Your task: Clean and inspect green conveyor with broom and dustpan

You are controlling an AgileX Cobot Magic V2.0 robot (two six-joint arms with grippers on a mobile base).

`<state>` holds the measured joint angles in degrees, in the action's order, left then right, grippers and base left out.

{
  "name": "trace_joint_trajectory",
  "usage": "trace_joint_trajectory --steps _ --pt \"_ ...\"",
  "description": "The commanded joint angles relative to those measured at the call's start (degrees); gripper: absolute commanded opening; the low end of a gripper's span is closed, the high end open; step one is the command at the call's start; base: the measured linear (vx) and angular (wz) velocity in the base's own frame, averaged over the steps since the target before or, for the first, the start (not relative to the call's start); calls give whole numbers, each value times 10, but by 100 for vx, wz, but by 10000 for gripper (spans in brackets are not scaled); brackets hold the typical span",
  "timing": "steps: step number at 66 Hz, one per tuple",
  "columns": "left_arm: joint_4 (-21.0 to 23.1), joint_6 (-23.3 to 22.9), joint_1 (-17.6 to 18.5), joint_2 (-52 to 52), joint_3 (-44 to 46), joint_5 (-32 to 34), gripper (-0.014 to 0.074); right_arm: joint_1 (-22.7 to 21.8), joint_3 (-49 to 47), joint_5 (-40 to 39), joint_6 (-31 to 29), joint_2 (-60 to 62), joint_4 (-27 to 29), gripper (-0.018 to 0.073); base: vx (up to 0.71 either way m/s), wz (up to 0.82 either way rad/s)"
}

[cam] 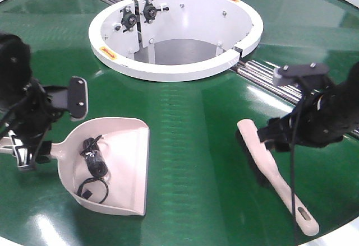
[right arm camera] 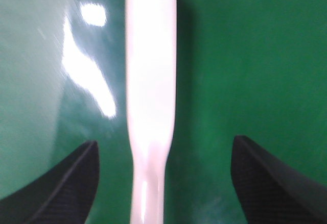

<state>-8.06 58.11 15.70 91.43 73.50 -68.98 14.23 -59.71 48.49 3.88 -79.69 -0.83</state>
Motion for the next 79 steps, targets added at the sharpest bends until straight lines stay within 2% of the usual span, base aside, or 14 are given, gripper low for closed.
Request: trace_joint_trajectory --steps 1,7,18,30,39,47,54,62,69,79 --pt "5 -44 4 -66 16 -12 486 -3 -13 -59 -8 53 -1 523 0 0" --pt "7 -93 4 -105 16 -11 486 -3 -13 -87 -16 91 -1 523 0 0" --pt "-1 -210 4 -184 16 -1 486 -3 -13 -96 -44 157 -1 523 0 0" --pt "6 -259 4 -278 13 73 486 -3 -11 -93 -52 234 2 523 0 0" --pt "26 -330 4 -360 12 118 486 -3 -11 -95 -52 291 11 523 0 0" --pt "49 -372 5 -433 -4 162 486 -1 -11 -97 -55 334 14 523 0 0" --pt "53 -380 5 -514 -79 224 486 8 28 -139 -57 382 13 523 0 0" --pt "49 -390 5 -607 -207 325 486 8 129 -206 -62 453 8 523 0 0" --pt "49 -435 5 -680 -327 400 486 8 229 -272 -72 527 8 523 0 0" --pt "49 -493 5 -732 -457 486 486 7 353 -351 -85 621 8 523 0 0"
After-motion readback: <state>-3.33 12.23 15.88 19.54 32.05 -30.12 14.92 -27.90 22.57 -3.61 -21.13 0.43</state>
